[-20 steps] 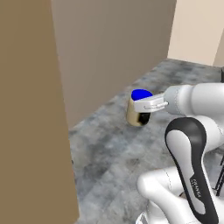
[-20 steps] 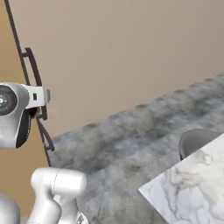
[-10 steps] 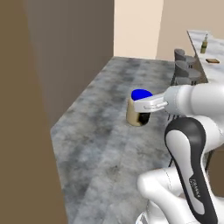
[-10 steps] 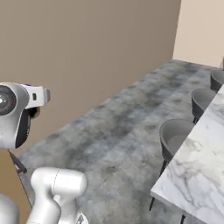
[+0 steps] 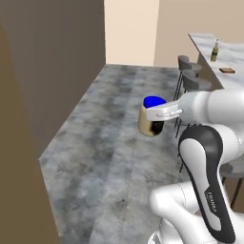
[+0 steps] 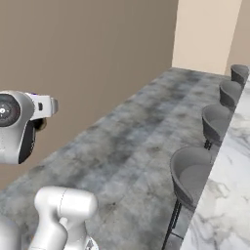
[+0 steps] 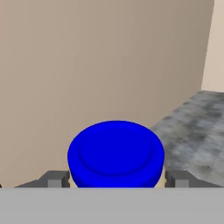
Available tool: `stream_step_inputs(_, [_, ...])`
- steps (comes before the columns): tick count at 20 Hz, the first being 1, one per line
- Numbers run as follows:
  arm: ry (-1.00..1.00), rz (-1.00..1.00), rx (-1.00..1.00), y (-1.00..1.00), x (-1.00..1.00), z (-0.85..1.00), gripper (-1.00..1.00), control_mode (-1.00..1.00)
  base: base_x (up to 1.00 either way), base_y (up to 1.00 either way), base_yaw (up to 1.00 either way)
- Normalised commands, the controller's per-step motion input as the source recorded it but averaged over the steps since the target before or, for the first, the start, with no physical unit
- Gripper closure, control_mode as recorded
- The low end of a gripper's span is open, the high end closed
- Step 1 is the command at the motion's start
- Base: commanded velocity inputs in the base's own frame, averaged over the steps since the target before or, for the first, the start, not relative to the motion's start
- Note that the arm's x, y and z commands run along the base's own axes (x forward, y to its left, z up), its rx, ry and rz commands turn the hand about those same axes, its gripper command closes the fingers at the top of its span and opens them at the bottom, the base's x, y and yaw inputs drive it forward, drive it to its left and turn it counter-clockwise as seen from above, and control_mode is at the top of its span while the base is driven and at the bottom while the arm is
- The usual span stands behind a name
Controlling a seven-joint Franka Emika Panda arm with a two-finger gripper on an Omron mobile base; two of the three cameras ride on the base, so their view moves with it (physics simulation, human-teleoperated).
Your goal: Move the mayonnaise and shaker from the cabinet to the dining counter.
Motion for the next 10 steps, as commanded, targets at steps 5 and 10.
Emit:
stream_step_inputs(5, [0.00,0.00,0.00,0.00,0.00,0.00,1.00,1.00,0.84,0.17,-0.21])
stream_step_inputs(10, [0.00,0.00,0.00,0.00,0.00,0.00,1.00,1.00,0.78,0.16,-0.27])
